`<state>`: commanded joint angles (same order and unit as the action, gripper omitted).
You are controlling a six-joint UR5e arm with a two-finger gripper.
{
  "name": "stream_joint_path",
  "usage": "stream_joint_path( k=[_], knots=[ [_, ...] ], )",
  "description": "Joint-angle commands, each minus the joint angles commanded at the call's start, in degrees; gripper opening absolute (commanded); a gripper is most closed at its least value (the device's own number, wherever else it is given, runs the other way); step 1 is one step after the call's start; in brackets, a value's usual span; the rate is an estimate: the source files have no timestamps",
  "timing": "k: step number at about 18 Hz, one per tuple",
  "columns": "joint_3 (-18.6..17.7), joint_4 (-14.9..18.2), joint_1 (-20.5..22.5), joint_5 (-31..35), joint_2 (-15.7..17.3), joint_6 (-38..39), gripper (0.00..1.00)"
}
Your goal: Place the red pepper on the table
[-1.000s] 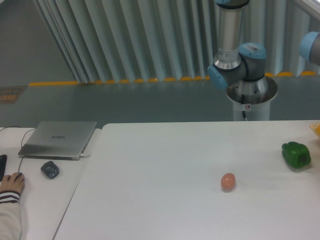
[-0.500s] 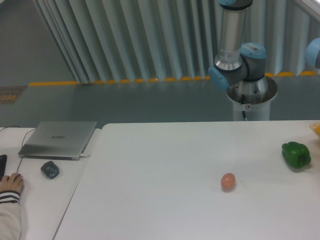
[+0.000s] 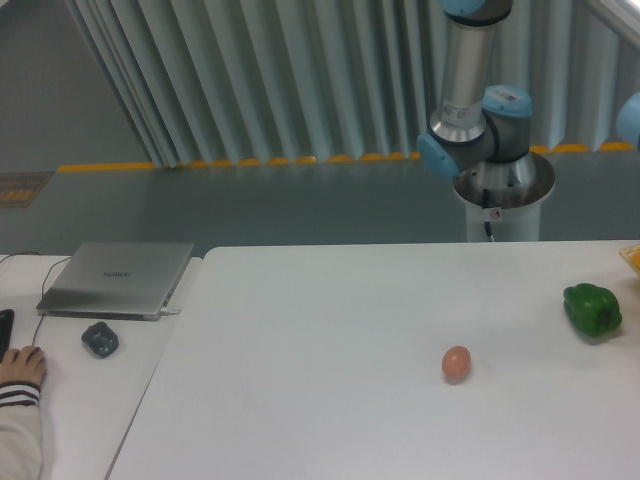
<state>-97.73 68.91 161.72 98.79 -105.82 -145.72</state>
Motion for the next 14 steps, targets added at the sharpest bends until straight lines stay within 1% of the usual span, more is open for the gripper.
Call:
stream_joint_path(
  k=[3, 8, 14],
  knots=[
    [0.00, -0.87, 0.09, -0.09, -1.05, 0.00, 1.00],
    [0.26, -1.49, 0.00, -0.09, -1.67, 0.18, 1.00],
    [0.26, -3.16, 0.09, -0.09, -2.64, 0.09, 1.00]
  ],
)
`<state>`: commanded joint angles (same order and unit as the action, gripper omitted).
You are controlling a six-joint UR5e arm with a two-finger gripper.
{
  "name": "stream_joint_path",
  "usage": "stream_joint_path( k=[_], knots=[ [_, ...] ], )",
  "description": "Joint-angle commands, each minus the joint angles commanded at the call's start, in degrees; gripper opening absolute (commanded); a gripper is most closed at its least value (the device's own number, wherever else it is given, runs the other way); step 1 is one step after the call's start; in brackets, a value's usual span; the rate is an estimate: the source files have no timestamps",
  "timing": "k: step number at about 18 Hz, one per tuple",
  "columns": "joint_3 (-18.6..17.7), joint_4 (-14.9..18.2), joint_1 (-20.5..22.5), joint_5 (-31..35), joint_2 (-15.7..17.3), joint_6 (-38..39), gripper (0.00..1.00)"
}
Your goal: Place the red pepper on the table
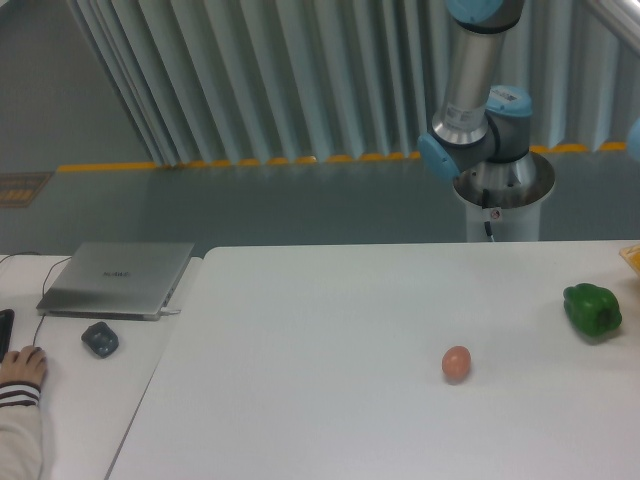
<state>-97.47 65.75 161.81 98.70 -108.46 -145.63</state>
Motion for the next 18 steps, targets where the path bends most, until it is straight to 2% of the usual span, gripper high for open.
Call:
stream_joint_path(
  k=[12, 14, 15, 16, 17, 18],
  knots=[
    [0.00, -1.06, 0.00, 0.00, -1.67, 0.09, 1.00],
    [0.00, -1.06, 0.00, -0.09, -1.67, 0.09, 0.89],
    [-0.09, -1.15, 0.00, -0.70, -1.67, 0.52, 0.73],
    [-0.17, -1.15, 0.00, -1.49, -1.58, 1.14, 0.62],
    [-0.18, -1.06, 0.00, -1.76, -1.58, 2.19, 0.53],
    [-0.18, -1.06, 0.00, -1.76, -1.50, 3.15, 0.50]
  ],
)
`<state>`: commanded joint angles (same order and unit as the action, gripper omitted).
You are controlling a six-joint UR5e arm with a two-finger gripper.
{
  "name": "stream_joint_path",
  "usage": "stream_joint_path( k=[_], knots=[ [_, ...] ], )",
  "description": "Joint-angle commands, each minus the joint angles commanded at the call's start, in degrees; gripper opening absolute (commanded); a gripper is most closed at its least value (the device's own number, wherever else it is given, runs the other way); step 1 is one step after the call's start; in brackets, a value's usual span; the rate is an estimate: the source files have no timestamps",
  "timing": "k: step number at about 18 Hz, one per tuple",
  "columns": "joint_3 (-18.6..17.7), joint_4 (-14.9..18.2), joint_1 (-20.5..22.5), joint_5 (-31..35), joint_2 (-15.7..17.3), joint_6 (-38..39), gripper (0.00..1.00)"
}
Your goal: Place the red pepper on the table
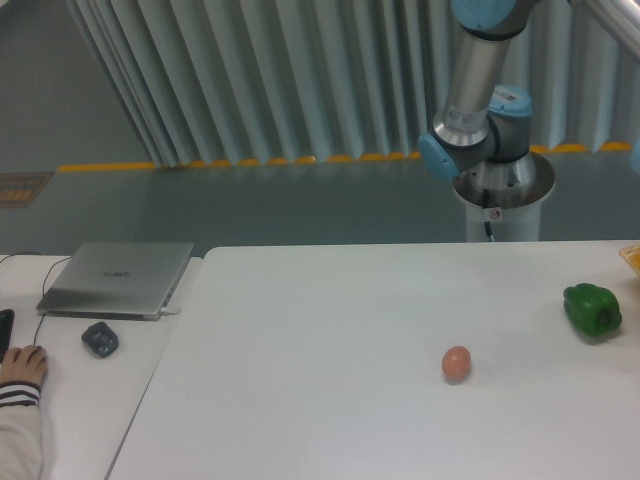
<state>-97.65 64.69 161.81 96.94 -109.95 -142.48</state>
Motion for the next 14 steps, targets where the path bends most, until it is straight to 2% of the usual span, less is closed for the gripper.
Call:
stream_joint_path(
  k=[3, 9, 11, 14],
  knots=[
    [0.17, 0.00, 0.26, -0.17, 0.52, 0.54, 0.44],
    [0.62, 0.09, 2.11, -5.18, 2.37, 0.54, 0.44],
    [0.62, 0.44, 2.64, -7.28, 4.03, 0.54, 0.44],
    [0.53, 2.01, 2.99, -9.31, 8.78, 2.11, 0.44]
  ],
)
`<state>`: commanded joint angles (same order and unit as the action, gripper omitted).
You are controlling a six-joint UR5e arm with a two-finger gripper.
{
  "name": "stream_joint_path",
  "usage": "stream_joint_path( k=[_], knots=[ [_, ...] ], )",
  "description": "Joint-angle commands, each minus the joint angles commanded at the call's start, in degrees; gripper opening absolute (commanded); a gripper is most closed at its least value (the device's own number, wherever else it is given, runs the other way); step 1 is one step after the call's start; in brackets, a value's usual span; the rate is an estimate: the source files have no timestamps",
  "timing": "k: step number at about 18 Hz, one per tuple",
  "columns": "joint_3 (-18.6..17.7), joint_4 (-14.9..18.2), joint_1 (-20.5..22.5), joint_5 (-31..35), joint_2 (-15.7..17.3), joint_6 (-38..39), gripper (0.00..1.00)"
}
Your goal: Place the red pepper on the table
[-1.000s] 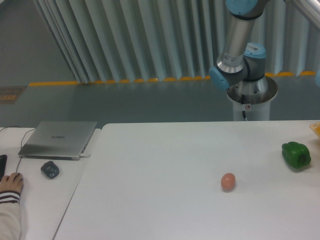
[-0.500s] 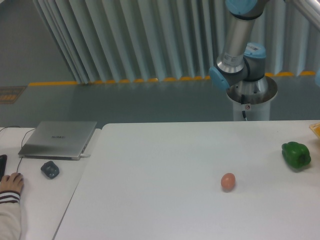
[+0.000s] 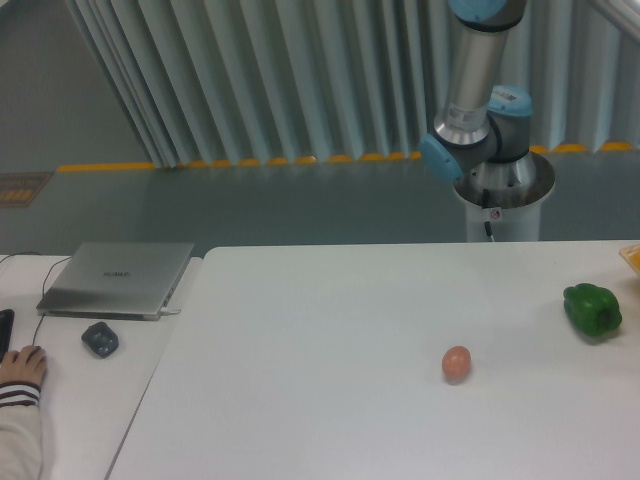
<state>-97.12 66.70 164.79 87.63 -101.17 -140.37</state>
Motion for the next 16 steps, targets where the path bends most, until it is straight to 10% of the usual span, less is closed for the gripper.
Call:
stream_joint_path(
  k=[8, 16],
  knots=[
    [0.09, 0.10, -7.10, -8.09, 3.27, 24.33, 0.45],
    [0.88, -7.54, -22.13, -6.78, -5.16, 47.18, 0.45]
  ],
)
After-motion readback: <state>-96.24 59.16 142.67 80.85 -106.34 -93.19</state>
